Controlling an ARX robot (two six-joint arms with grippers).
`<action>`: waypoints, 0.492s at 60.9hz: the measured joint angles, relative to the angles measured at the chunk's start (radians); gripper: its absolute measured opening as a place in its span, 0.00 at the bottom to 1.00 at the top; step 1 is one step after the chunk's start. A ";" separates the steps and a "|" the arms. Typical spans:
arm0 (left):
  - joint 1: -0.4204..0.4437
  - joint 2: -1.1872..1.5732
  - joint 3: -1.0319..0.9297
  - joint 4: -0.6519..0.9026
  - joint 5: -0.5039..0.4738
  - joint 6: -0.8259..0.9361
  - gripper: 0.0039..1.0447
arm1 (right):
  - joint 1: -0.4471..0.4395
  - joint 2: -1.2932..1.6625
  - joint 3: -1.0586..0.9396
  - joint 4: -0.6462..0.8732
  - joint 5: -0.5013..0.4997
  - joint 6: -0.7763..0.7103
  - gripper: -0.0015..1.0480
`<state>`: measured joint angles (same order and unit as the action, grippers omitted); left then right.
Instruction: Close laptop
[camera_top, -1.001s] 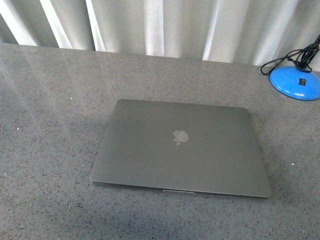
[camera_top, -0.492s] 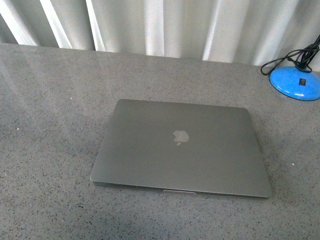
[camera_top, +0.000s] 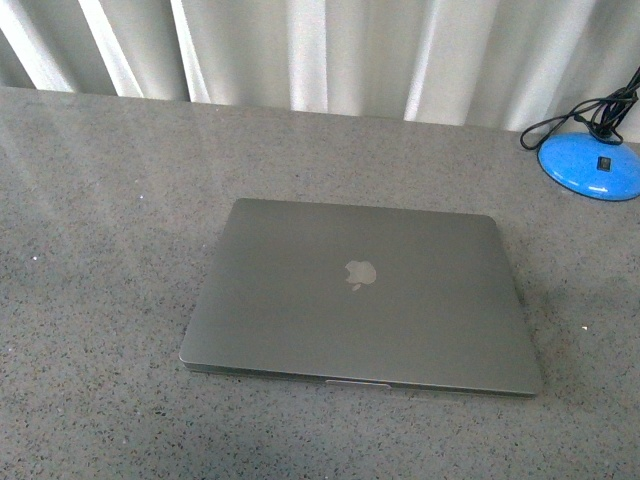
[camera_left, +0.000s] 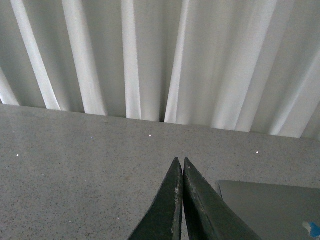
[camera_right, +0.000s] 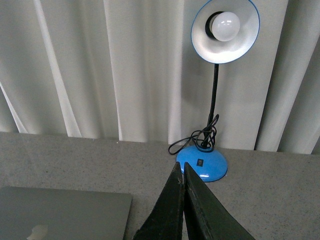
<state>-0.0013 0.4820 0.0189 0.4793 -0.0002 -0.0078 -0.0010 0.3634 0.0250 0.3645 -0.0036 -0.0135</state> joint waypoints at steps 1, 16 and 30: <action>0.000 -0.016 0.000 -0.016 0.000 0.000 0.03 | 0.000 -0.013 0.000 -0.013 0.000 0.000 0.01; 0.000 -0.140 0.000 -0.135 0.000 0.000 0.03 | 0.000 -0.109 0.000 -0.106 0.001 0.002 0.01; 0.000 -0.228 0.000 -0.221 0.000 0.000 0.03 | 0.000 -0.174 0.000 -0.171 0.002 0.003 0.01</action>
<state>-0.0013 0.2543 0.0185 0.2581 -0.0006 -0.0078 -0.0010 0.1890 0.0250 0.1932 -0.0013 -0.0109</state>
